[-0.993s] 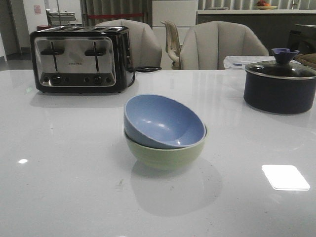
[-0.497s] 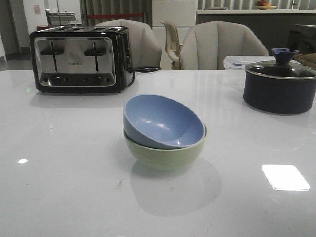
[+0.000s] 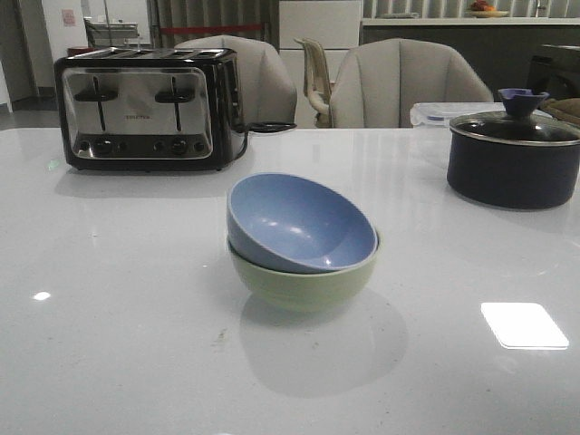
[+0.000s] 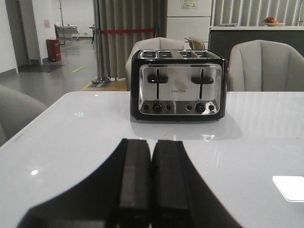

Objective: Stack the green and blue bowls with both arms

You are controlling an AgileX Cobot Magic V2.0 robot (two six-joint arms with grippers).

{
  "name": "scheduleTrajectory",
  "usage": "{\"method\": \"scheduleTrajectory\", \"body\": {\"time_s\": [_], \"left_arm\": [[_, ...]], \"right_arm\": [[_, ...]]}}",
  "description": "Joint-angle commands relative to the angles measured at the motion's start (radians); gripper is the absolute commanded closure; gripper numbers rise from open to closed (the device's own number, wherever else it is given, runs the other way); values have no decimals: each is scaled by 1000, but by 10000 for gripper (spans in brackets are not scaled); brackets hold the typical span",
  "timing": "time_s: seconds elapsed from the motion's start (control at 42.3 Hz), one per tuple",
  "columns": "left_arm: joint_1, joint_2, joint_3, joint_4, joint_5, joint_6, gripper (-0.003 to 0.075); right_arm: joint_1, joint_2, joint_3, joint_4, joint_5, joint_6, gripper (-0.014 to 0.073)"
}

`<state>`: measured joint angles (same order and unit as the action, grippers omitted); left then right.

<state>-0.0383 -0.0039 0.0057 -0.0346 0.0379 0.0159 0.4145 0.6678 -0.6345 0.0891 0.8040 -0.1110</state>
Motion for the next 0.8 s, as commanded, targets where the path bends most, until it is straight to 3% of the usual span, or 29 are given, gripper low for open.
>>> {"method": "scheduleTrajectory", "body": {"time_s": [0.0, 0.781], "left_arm": [[-11, -24, 19, 1, -89, -9, 619], [-17, -22, 19, 1, -89, -9, 619]], "right_arm": [[-1, -2, -28, -1, -52, -6, 559], [-1, -18, -21, -1, -54, -6, 559]]}}
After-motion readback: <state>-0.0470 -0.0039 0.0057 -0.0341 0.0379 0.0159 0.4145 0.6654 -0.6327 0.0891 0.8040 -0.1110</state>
